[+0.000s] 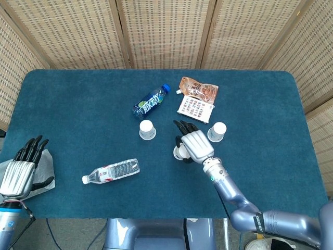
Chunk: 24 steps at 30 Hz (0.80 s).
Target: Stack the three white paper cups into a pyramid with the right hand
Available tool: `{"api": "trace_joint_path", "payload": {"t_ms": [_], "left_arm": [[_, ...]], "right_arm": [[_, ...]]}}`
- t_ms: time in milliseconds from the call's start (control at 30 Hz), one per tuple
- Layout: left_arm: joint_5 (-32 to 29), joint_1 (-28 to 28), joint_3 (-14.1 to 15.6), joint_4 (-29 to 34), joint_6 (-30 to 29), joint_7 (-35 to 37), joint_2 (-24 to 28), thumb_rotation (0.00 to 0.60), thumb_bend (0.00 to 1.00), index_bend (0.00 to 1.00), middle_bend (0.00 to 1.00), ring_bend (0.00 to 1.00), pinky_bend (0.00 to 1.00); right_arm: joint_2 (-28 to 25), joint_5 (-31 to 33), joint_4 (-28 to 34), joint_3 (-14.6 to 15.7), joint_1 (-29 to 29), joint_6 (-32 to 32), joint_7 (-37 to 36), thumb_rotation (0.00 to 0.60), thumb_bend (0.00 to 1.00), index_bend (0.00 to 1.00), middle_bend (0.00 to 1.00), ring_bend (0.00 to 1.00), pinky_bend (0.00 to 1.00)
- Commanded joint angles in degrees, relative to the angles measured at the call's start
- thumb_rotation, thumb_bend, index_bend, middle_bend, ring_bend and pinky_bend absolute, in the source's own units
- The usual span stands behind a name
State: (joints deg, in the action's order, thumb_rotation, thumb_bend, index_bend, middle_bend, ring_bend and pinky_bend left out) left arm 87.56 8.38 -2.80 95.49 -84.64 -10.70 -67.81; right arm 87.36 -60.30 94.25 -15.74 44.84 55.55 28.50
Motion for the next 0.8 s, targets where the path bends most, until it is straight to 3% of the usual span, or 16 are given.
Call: {"api": "trace_joint_path", "payload": {"t_ms": [33,300,800], "left_arm": [[0.03,-0.05,-0.02,-0.01,-0.15,-0.12,-0.01,0.6,0.11,0.03,0.0,0.0,0.16],[-0.39,-0.1,-0.31,-0.03,-0.37,-0.32,0.03,0.6,0.11,0.03,0.0,0.0,0.16],[-0.92,0.23,-0.53,-0.37,0.01,-1.61,-0.63,0.6,0.11,0.03,0.0,0.0,0.16]], "right_arm": [[0.18,2.47,-1.7,-1.14,1.55,-1.18,0.54,0.6,0.17,0.59,0.1,0.0,0.18],[2.44,6.98,-12.17,-3.41,5.45,-4.9,-2.45,0.6,0.17,0.59,0.1,0.0,0.17],[4.7,7.33,-23.74,-2.73,8.31,-9.06,-8.07,0.6,0.17,0.59,0.09,0.0,0.16]]}}
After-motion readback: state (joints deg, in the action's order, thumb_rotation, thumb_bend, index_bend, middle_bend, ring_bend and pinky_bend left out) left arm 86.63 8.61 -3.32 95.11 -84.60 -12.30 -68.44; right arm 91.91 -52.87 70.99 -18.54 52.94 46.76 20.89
